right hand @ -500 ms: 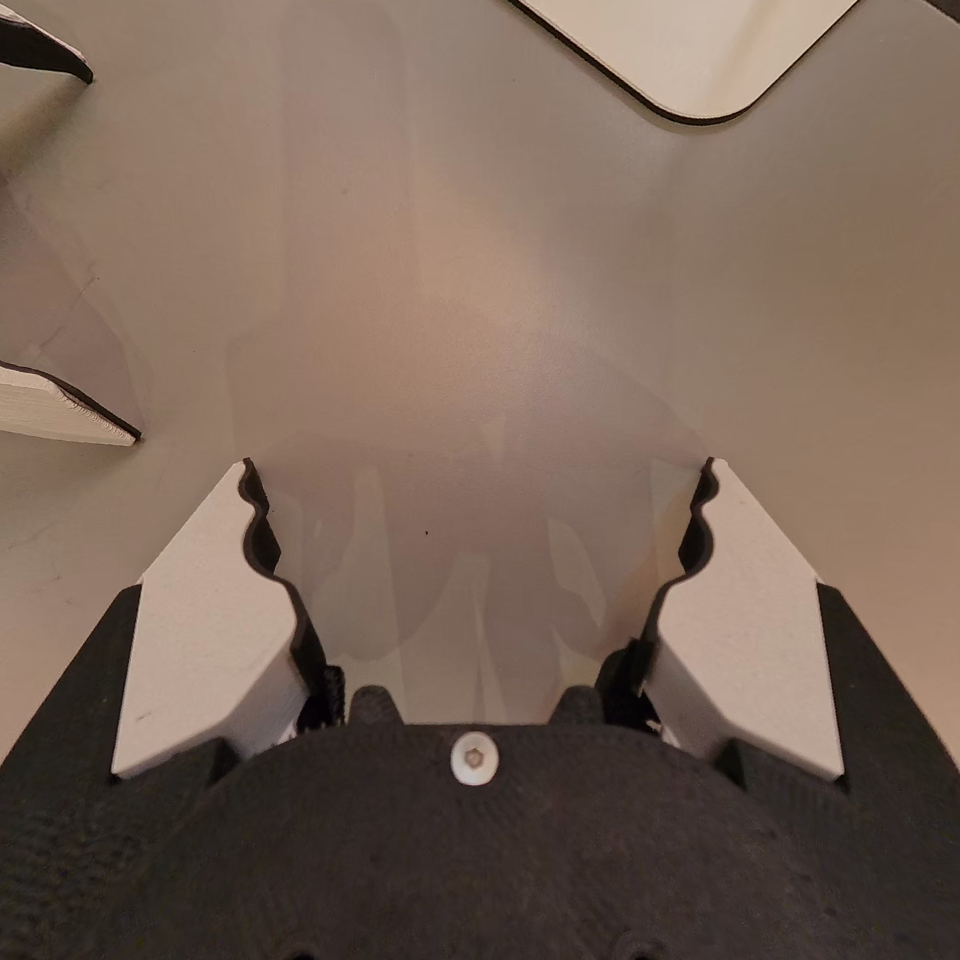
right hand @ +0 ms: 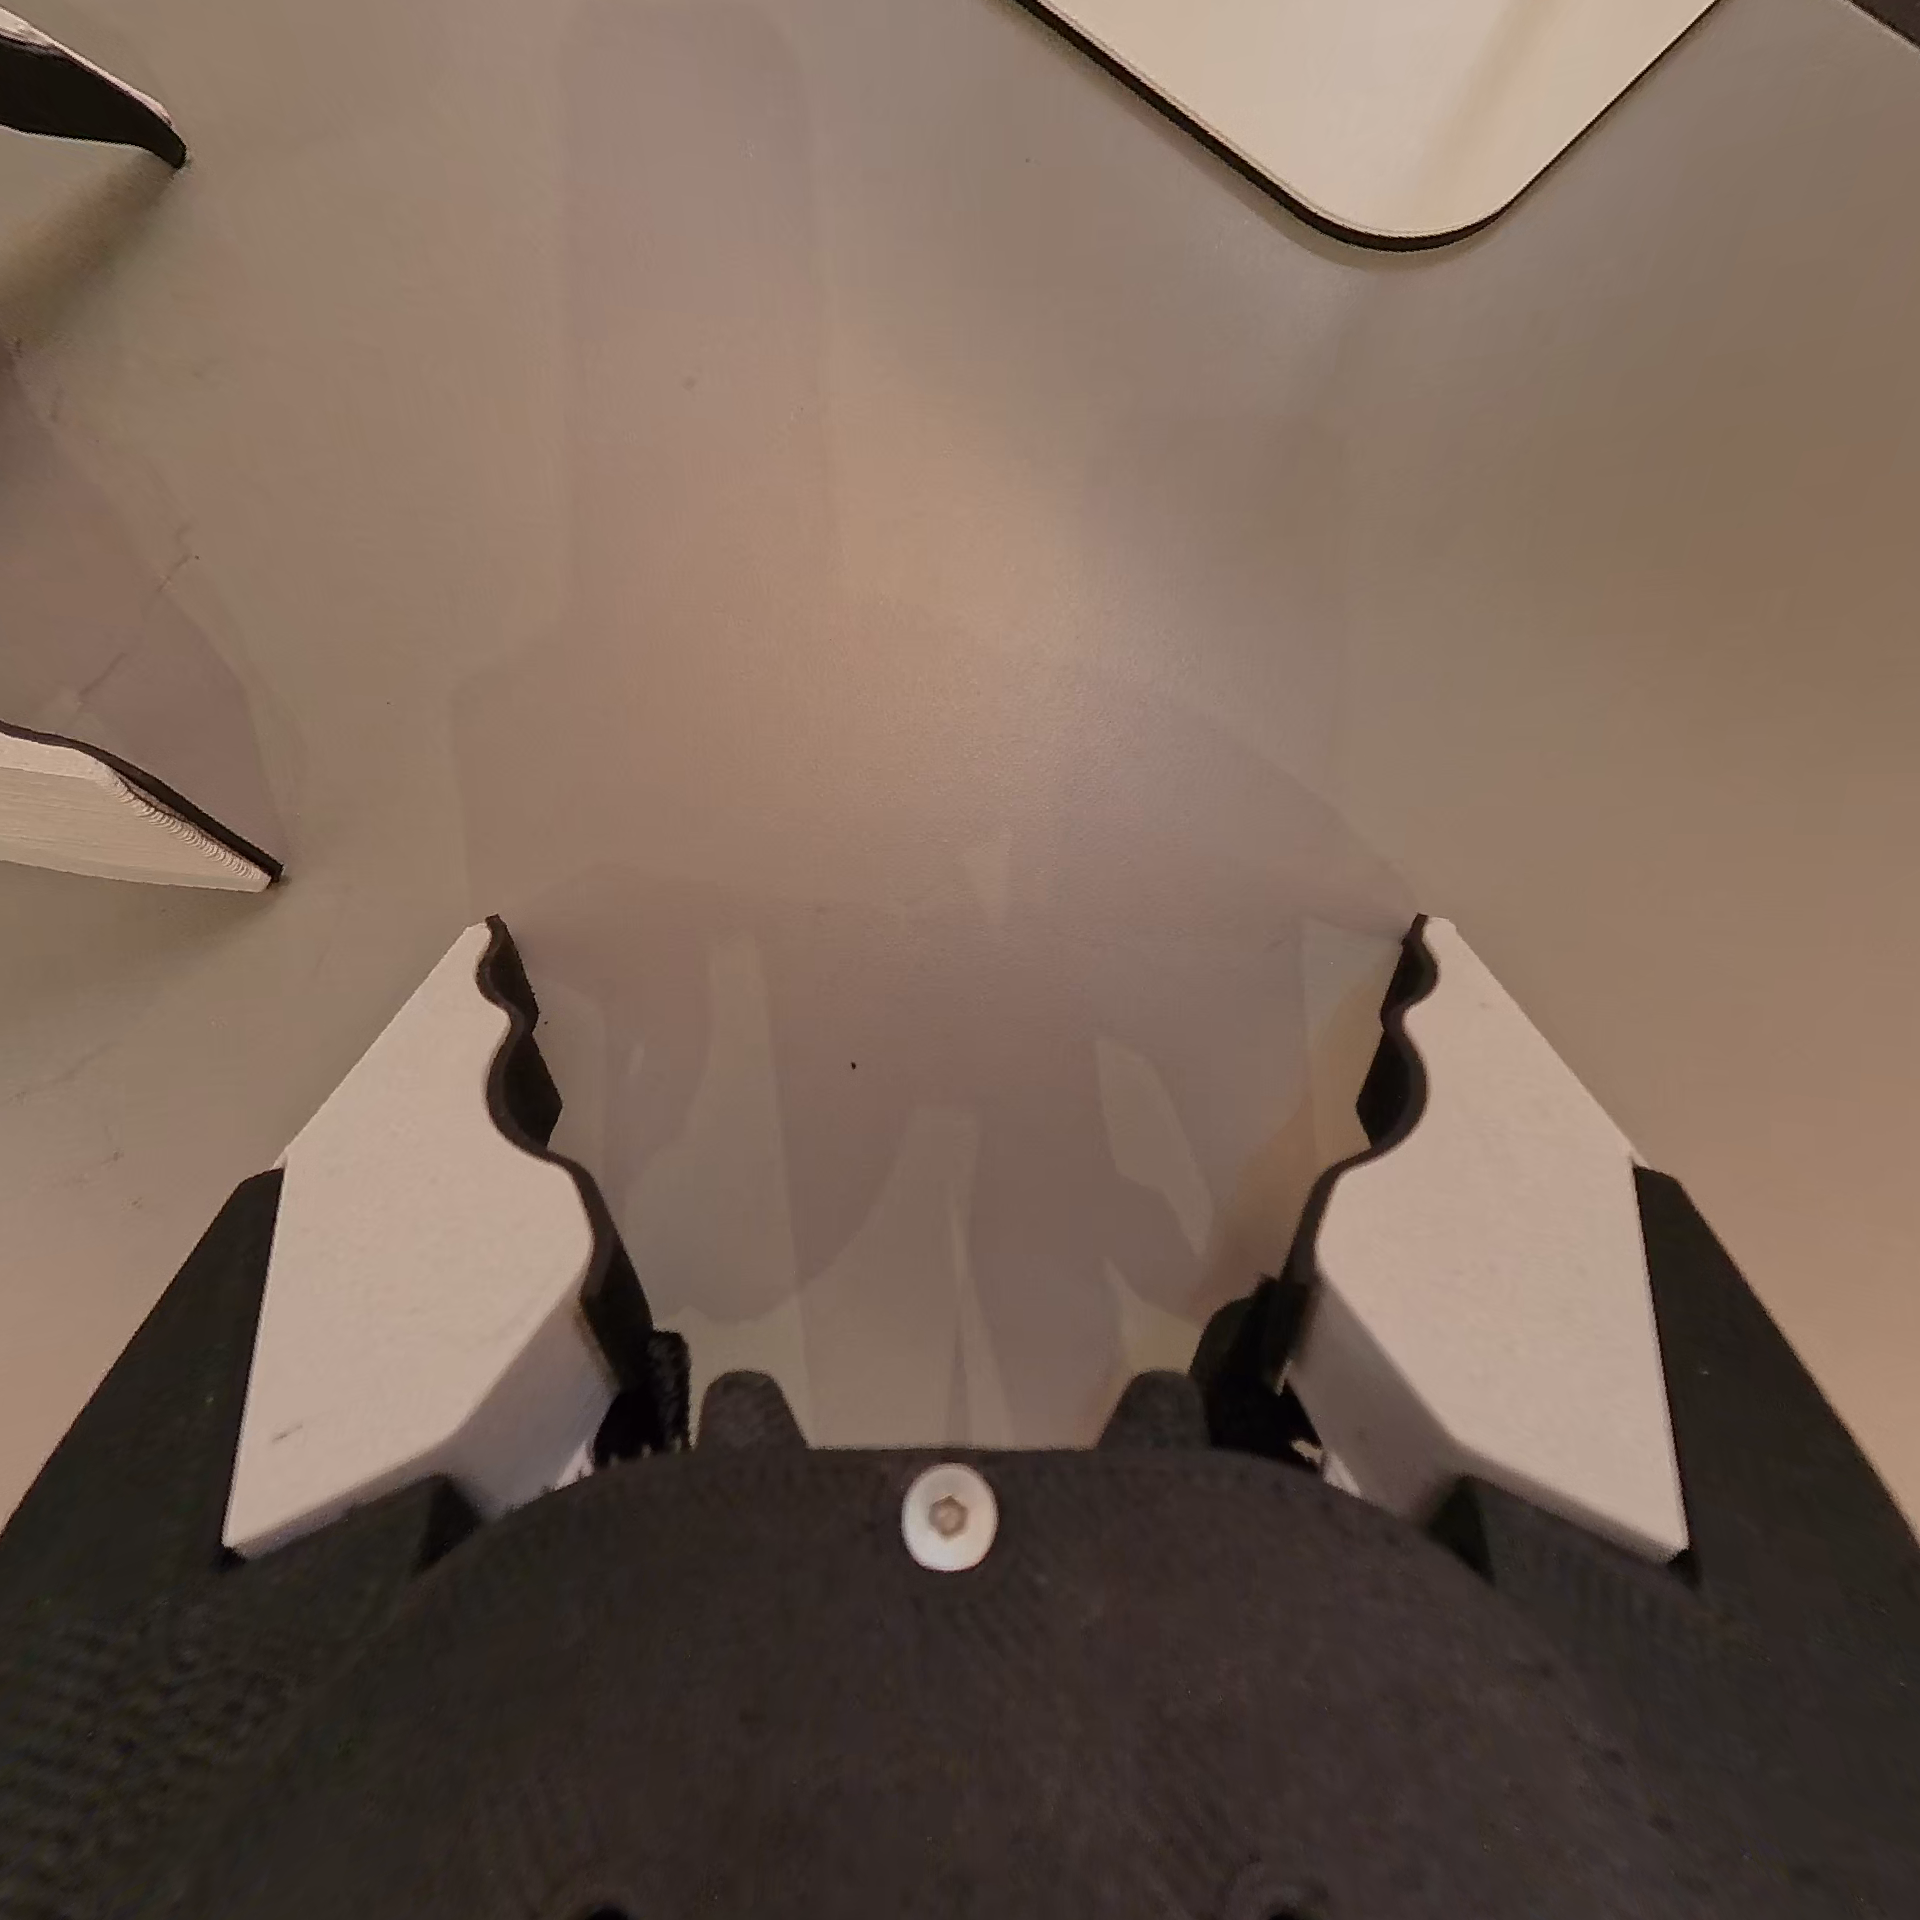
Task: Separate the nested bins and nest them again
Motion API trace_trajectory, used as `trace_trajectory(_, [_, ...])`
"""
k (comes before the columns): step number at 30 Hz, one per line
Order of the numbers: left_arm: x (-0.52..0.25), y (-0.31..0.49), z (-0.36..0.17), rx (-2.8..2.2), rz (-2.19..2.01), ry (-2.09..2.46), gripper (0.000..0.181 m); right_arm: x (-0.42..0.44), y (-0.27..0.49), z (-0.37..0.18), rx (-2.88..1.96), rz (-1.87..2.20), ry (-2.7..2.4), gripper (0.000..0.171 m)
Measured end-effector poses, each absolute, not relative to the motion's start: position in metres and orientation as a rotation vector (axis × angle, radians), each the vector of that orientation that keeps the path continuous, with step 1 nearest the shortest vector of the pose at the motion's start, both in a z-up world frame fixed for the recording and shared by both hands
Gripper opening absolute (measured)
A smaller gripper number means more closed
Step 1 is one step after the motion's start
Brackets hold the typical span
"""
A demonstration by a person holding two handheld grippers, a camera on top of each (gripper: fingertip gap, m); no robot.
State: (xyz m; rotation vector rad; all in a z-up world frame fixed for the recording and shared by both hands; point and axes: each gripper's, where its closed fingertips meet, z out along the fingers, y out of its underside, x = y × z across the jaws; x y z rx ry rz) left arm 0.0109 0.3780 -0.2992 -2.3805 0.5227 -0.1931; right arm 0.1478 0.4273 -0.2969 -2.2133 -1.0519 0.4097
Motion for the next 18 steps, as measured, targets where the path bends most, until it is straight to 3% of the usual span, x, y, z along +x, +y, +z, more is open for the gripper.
trace_trajectory(18, [0.011, 0.378, -0.322, -2.381, -0.193, 0.523, 0.158, 0.148, 0.427, -0.319, -2.213, 0.41, -1.052, 0.155])
